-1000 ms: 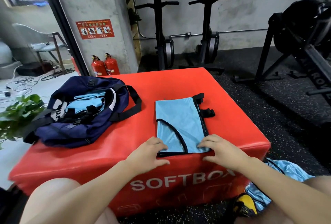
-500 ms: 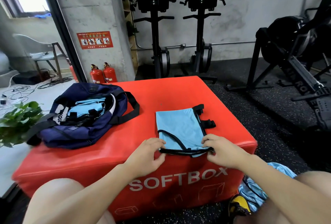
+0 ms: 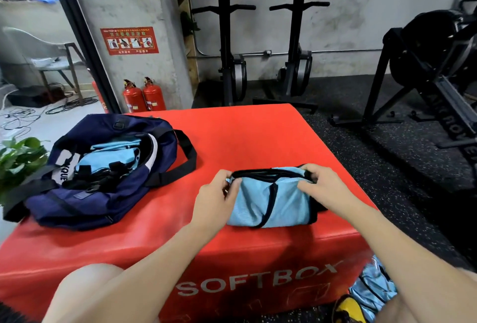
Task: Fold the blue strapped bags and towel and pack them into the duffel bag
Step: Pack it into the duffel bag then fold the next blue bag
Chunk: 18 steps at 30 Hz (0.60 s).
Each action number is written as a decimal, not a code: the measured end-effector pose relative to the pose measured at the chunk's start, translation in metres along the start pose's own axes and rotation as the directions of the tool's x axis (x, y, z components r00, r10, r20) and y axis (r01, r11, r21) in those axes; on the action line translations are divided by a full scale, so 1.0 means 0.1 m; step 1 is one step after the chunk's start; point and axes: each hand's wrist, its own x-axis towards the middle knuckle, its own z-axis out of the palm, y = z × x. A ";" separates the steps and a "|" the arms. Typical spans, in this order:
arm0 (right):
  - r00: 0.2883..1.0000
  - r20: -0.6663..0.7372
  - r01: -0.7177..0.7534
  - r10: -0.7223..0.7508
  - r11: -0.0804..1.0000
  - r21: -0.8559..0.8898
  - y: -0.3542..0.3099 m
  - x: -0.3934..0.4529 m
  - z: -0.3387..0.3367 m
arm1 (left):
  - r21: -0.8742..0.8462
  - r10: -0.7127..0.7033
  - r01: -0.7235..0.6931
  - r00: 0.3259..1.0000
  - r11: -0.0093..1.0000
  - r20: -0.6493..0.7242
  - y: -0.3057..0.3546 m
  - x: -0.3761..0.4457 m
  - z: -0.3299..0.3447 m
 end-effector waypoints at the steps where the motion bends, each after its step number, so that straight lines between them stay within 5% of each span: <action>1: 1.000 -0.026 -0.010 0.010 1.000 -0.001 0.01 0.09 0.03 | -0.007 -0.044 0.043 0.999 0.999 -0.025 -0.04 0.11 0.06; 10: 1.000 -0.009 -0.015 0.014 0.994 -0.106 0.34 0.65 0.25 | 0.176 -0.286 0.280 0.958 0.944 0.008 -0.52 0.65 0.42; 18: 0.998 -0.057 -0.059 0.036 0.873 -0.484 0.38 0.77 0.36 | 0.416 -0.324 0.283 0.946 0.864 0.029 -0.70 0.72 0.38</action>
